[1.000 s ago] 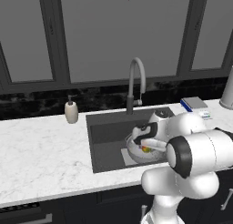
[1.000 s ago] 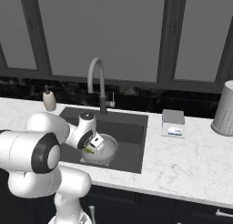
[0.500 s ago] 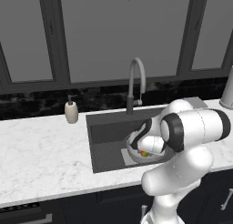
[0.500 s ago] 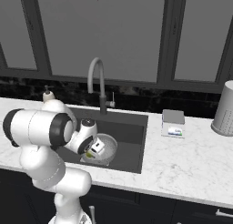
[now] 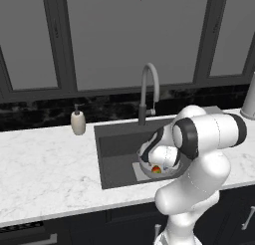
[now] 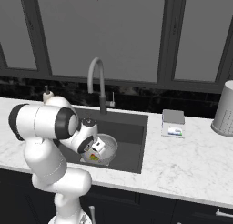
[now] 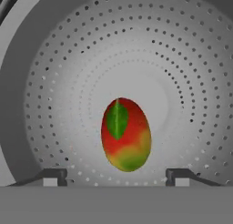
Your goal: Put the colander in the sink, put the mango in the colander, and turn on the sink faucet and pour water over the colander.
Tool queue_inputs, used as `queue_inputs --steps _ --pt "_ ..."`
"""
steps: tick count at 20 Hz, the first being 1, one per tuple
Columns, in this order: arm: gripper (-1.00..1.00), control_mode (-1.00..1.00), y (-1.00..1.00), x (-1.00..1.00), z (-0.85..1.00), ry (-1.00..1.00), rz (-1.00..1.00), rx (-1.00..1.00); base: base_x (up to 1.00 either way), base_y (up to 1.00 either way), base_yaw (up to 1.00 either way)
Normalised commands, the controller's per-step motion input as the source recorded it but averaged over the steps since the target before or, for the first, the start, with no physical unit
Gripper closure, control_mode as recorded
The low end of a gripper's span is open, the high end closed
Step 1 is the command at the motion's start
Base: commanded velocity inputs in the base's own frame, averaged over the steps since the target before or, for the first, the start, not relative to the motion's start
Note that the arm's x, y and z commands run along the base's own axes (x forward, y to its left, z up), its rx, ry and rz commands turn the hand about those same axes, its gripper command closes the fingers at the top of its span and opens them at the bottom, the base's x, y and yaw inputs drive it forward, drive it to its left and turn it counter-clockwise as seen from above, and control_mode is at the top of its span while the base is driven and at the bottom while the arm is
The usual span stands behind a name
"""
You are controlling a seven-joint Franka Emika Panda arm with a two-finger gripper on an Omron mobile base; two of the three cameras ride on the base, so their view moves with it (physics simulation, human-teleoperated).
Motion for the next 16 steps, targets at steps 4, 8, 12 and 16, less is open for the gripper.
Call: queue_inputs --steps 4,8,12,16 --pt "-1.00 -1.00 0.00 0.00 0.00 0.00 0.00 0.00 0.00 0.00 0.00" --pt "-1.00 -1.00 -0.12 0.11 0.21 -0.01 0.00 0.00 0.00 0.00 0.00" --pt "-1.00 -1.00 -0.13 0.00 0.64 -0.03 0.00 0.00 0.00 0.00 0.00" --pt "-1.00 -1.00 -0.18 0.00 0.82 0.00 0.00 0.00 0.00 0.00 0.00"
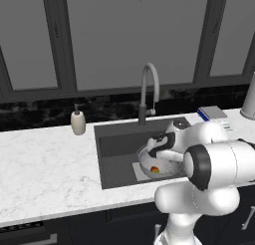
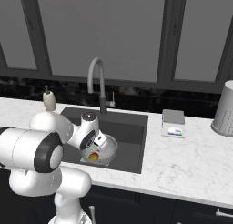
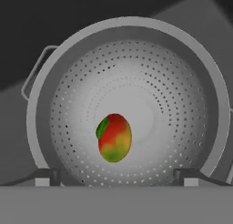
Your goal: Put the colander in the sink, put the mango in the colander, and turn on the sink faucet and pour water over the colander.
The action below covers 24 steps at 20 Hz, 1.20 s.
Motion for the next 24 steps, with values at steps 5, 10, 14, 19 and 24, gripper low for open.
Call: queue_inputs --steps 5,10,14,19,24 --pt "-1.00 -1.00 -0.15 0.00 0.89 -0.04 0.00 0.00 0.00 0.00 0.00" --pt "-1.00 -1.00 -0.37 -0.03 0.66 -0.07 0.00 0.00 0.00 0.00 0.00" --pt "-1.00 -1.00 -0.65 0.00 0.21 -0.17 0.04 0.00 0.00 0.00 0.00" --pt "-1.00 -1.00 -0.58 0.00 0.02 -0.25 0.13 0.00 0.00 0.00 0.00" --pt "-1.00 -1.00 -0.45 0.00 0.03 -0.33 0.20 0.00 0.00 0.00 0.00"
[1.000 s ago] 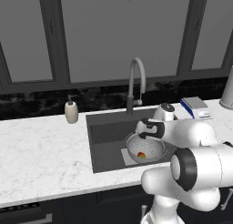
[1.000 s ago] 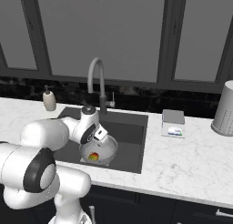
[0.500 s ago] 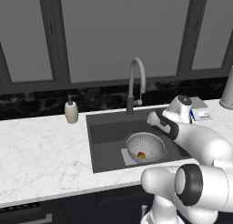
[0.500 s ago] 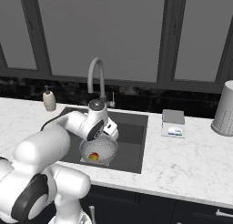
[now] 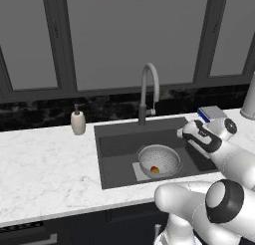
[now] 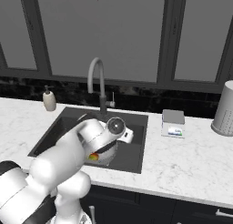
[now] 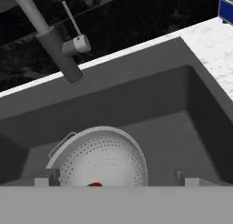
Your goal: Put the colander in the sink, put the mango in the colander, and turn on the sink faucet and pour water over the colander.
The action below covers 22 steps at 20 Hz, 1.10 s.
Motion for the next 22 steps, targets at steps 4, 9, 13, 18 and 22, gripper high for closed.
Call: queue_inputs --steps 4,9,13,18,22 --pt "-1.00 -1.00 -0.30 0.01 0.25 -0.36 0.15 0.00 0.00 0.00 0.00" --pt "-1.00 -1.00 -0.07 0.04 0.57 -0.29 0.06 0.01 0.00 0.00 0.00" --pt "-1.00 -1.00 0.00 0.05 0.68 -0.21 0.00 0.00 0.00 0.00 0.00" --pt "-1.00 -1.00 0.06 0.19 0.53 -0.17 0.00 0.00 0.00 0.00 0.00" --pt "-1.00 -1.00 0.10 0.44 0.08 -0.13 0.00 0.00 0.00 0.00 0.00"
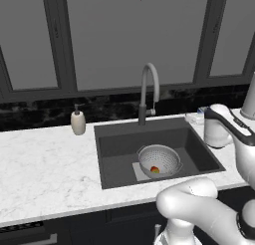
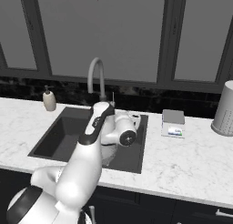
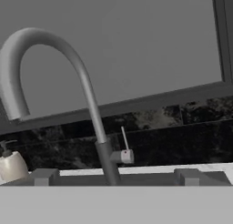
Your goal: Put the colander in the sink, put the mango in the colander, and turn on the sink faucet and pour water over the colander.
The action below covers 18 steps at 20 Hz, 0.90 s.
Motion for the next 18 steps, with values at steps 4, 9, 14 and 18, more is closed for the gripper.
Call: queue_inputs --steps 4,9,14,18 --pt "-1.00 -1.00 0.04 0.31 -0.02 -0.10 0.00 0.00 0.00 0.00 0.00" --pt "-1.00 -1.00 0.00 0.34 -0.12 -0.11 0.00 0.00 0.00 0.00 0.00" --pt "-1.00 -1.00 0.05 0.24 -0.17 -0.13 0.00 0.00 0.00 0.00 0.00" --pt "-1.00 -1.00 0.13 0.26 -0.18 -0.12 0.00 0.00 0.00 0.00 0.00"
